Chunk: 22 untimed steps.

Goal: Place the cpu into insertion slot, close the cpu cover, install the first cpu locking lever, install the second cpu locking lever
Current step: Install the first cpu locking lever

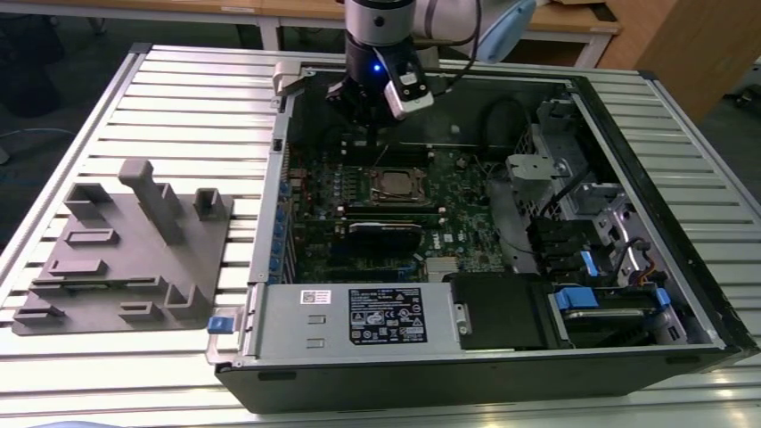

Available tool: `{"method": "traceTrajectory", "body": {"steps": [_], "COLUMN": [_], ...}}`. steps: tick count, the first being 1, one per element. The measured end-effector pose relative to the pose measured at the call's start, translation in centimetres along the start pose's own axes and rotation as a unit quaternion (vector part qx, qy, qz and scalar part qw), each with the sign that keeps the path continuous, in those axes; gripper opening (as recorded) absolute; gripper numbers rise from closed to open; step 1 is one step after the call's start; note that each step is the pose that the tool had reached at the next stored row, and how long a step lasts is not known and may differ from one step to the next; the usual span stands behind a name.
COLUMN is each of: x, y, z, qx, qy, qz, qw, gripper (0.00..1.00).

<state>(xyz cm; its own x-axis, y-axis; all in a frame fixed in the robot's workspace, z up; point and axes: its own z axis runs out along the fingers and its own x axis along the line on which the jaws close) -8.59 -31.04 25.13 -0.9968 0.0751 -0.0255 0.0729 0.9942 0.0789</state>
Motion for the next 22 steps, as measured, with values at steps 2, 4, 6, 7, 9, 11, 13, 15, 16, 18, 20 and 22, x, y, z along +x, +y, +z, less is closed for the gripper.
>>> {"method": "traceTrajectory", "body": {"steps": [2,4,6,7,9,11,13,15,16,18,20,22], "x": [-0.09,-0.17,-0.18,-0.18,-0.18,-0.19,-0.20,-0.38,-0.53,-0.87,-1.20,-1.36], "y": [0.01,0.02,0.02,0.02,0.02,0.02,0.02,0.03,0.04,0.06,0.08,0.09], "z": [0.00,0.01,0.01,0.01,0.01,0.01,0.02,0.05,0.07,0.11,0.15,0.16], "qx": [0.0000,0.0000,0.0000,0.0000,0.0000,0.0000,0.0000,0.0000,0.0001,0.0000,0.0000,0.0000], "qy": [0.0000,0.0000,0.0000,0.0000,0.0000,0.0000,0.0000,0.0000,0.0000,0.0000,0.0000,0.0000], "qz": [0.000,0.000,0.000,0.000,0.000,0.000,0.000,0.000,0.000,0.000,0.000,0.000], "qw": [1.0000,1.0000,1.0000,1.0000,1.0000,1.0000,1.0000,1.0000,1.0000,1.0000,1.0000,1.0000], "gripper": [0.11,0.11,0.11,0.11,0.11,0.11,0.11,0.11,0.11,0.11,0.11,0.11]}}
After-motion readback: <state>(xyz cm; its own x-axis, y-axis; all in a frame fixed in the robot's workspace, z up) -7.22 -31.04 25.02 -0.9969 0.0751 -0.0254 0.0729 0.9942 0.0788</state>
